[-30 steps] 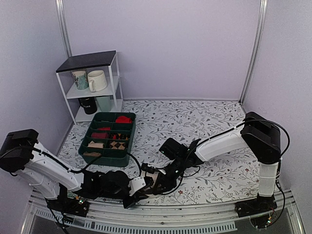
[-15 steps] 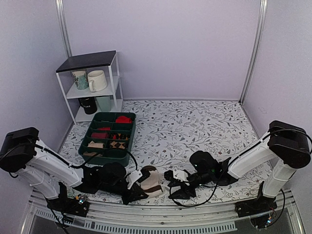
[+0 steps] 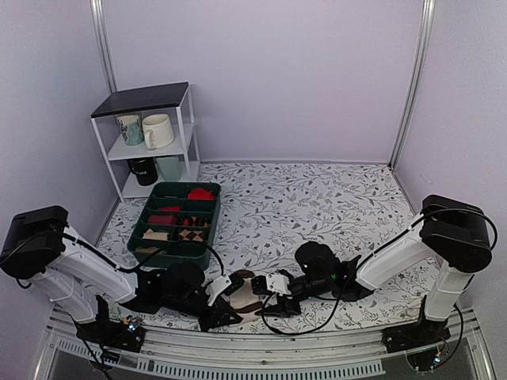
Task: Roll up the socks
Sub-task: Roll the sock at the center of the board.
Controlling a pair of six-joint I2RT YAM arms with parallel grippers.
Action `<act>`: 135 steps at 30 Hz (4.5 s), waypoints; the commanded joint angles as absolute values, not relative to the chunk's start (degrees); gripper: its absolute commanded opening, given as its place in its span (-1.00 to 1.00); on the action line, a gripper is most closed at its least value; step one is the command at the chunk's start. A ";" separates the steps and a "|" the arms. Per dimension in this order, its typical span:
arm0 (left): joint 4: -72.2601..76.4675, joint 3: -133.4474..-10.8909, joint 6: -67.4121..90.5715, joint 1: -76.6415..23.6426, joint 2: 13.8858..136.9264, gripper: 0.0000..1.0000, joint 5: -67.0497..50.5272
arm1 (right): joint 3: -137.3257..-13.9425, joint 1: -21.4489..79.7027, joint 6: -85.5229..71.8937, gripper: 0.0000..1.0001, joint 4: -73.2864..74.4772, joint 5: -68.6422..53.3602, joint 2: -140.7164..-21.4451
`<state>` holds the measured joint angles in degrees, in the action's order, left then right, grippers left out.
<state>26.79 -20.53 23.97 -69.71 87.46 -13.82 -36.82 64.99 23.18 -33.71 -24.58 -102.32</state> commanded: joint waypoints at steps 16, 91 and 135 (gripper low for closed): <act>20.75 -18.38 24.29 -69.20 90.69 -1.00 -15.67 | -41.63 65.36 17.27 -0.53 -24.22 -27.35 -108.12; 29.38 -14.07 -7.43 -84.99 69.30 0.15 14.18 | -51.79 58.23 4.54 -0.71 5.06 -43.75 -117.44; 38.56 -19.86 -5.63 -83.07 93.32 -0.58 14.58 | -50.77 58.16 5.34 -0.71 5.22 -45.74 -117.51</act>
<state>40.23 -18.46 -5.89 -83.92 92.29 17.15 -53.67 57.67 5.21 -4.03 -50.17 -113.47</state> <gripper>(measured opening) 0.385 0.150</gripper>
